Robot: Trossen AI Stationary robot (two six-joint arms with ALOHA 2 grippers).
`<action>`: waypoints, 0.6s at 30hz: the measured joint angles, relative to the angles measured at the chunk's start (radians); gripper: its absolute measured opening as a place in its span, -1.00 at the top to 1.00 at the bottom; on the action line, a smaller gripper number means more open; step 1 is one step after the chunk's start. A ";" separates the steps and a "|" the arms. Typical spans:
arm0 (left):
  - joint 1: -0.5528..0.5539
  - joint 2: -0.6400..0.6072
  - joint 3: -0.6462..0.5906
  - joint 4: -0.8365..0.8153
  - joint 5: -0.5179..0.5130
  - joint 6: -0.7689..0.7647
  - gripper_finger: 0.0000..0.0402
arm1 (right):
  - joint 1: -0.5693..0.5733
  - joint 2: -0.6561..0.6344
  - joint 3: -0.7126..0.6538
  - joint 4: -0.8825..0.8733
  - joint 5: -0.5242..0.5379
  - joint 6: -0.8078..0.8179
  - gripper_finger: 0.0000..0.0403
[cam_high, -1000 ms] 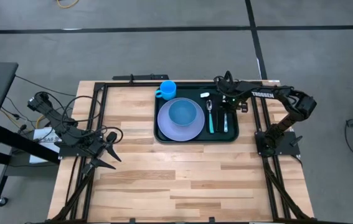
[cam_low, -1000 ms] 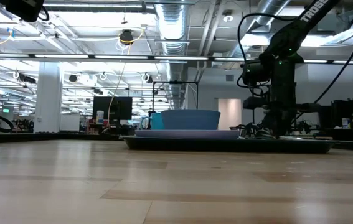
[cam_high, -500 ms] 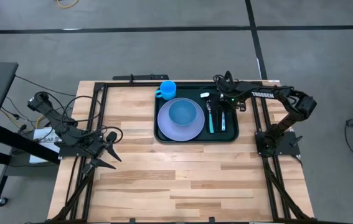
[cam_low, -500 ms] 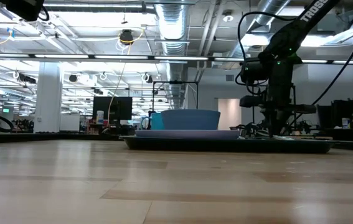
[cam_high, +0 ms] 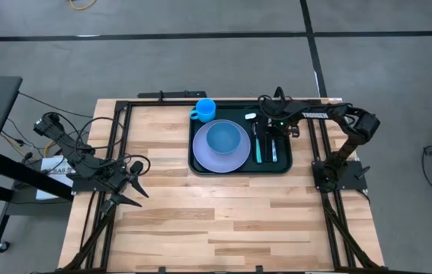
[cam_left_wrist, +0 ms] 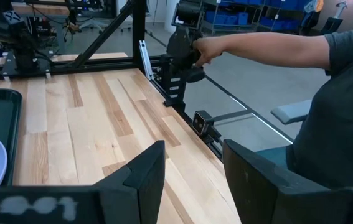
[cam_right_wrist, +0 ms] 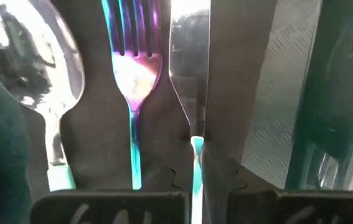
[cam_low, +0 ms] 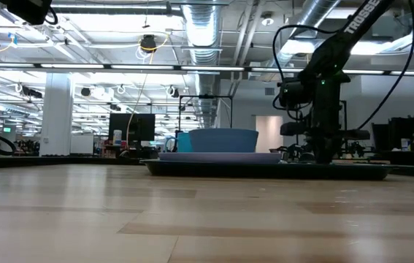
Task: Set up tray
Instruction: Put the blue knife on the black napkin
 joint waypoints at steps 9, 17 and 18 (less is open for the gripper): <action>0.000 0.000 0.000 0.000 0.000 -0.005 0.26 | -0.009 0.009 0.002 0.003 -0.011 -0.003 0.90; 0.000 0.000 0.000 0.000 0.000 -0.005 0.26 | -0.006 0.001 -0.001 0.005 -0.013 0.004 0.78; 0.000 0.000 0.000 0.000 0.000 -0.005 0.26 | -0.006 0.001 -0.001 0.005 -0.014 0.009 0.76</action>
